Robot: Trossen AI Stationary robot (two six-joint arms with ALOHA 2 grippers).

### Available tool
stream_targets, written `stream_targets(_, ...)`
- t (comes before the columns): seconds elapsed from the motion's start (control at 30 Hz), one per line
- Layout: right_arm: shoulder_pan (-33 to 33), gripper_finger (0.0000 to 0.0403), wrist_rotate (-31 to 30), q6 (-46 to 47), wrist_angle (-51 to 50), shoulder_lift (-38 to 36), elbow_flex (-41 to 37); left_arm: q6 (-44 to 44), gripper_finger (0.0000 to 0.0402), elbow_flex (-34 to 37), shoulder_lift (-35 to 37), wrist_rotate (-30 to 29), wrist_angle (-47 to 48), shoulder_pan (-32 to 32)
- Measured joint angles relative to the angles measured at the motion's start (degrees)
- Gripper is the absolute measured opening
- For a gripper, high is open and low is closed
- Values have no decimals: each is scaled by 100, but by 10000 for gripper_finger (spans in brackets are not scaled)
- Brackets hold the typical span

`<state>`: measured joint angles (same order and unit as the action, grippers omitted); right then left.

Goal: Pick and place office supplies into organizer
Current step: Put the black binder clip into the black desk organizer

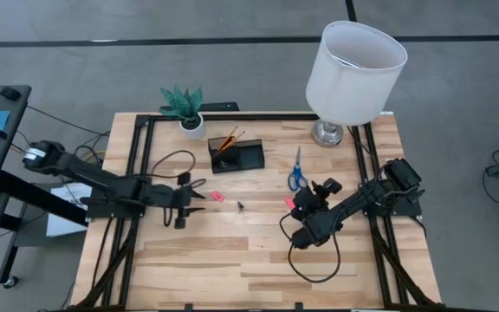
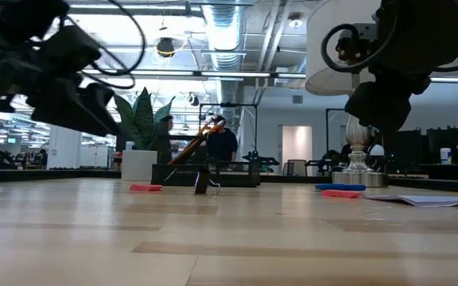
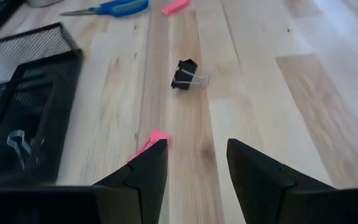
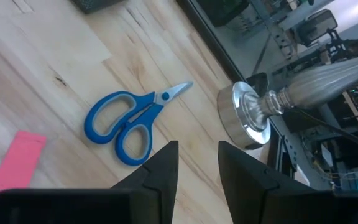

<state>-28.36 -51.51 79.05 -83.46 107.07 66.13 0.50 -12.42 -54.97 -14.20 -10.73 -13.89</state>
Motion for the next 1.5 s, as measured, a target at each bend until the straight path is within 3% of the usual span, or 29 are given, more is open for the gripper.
stream_targets(0.17,0,107,-1,-7,0,0,2,585,159,-787,-935,96,286,0)
stream_targets(0.47,-11,107,42,-9,28,0,2,1706,159,-2565,-2187,13,2377,0)
stream_targets(0.7,-15,107,65,-11,95,0,2,2771,159,-3416,-2894,28,2608,1)
stream_targets(0.93,-15,107,187,-17,127,0,2,3527,159,-4347,-3693,39,3623,146)
stream_targets(1.2,-16,107,245,-301,329,0,2,4429,159,-5091,-4342,94,4093,254)
stream_targets(1.5,-28,107,366,-560,468,2,2,5089,159,-5349,-4368,18,4158,577)
